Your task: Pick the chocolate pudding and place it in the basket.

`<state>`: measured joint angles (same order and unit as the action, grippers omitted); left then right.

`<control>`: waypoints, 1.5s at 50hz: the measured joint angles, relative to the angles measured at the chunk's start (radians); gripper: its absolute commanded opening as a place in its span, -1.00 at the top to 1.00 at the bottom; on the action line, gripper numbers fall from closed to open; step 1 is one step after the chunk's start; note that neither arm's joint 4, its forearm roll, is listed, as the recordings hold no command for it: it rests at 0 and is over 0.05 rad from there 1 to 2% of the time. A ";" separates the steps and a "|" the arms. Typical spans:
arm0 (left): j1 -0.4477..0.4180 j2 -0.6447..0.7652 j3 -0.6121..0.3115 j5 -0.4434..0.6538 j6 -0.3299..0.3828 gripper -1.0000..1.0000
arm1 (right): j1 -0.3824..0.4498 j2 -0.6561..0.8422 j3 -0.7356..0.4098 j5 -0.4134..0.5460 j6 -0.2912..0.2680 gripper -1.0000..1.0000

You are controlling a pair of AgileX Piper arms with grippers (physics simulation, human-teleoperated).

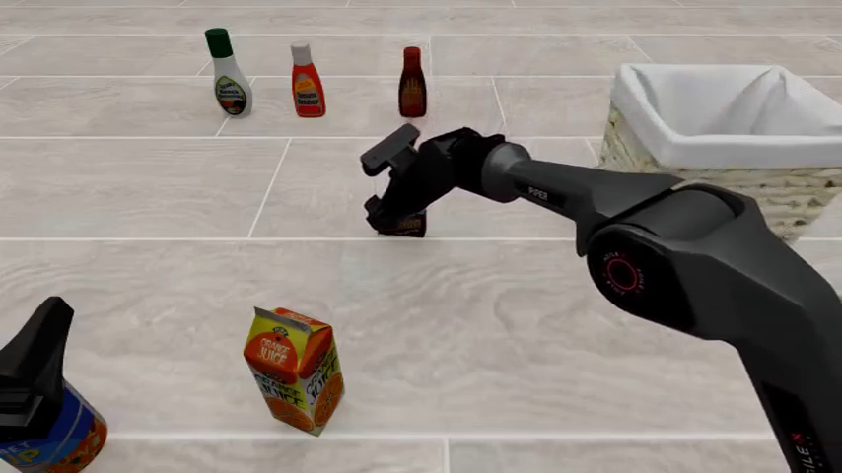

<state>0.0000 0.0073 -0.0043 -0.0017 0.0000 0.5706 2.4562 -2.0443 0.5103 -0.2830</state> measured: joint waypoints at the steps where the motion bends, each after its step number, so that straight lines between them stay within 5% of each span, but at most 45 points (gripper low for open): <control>1: 0.000 0.000 0.000 0.000 0.000 -1.00 | 0.001 0.002 0.000 -0.001 0.001 -1.00; 25: 0.000 0.000 0.000 0.000 0.000 -1.00 | 0.001 0.020 -0.002 -0.034 0.047 -1.00; 26: 0.000 0.000 0.000 0.000 0.000 -1.00 | 0.001 0.019 0.001 -0.037 0.048 1.00; 75: 0.000 0.000 0.000 0.000 0.000 -1.00 | 0.031 -0.283 0.380 -0.336 0.055 1.00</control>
<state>0.0000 0.0073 -0.0043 -0.0017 0.0000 0.6017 2.1729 -1.6641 0.1744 -0.2282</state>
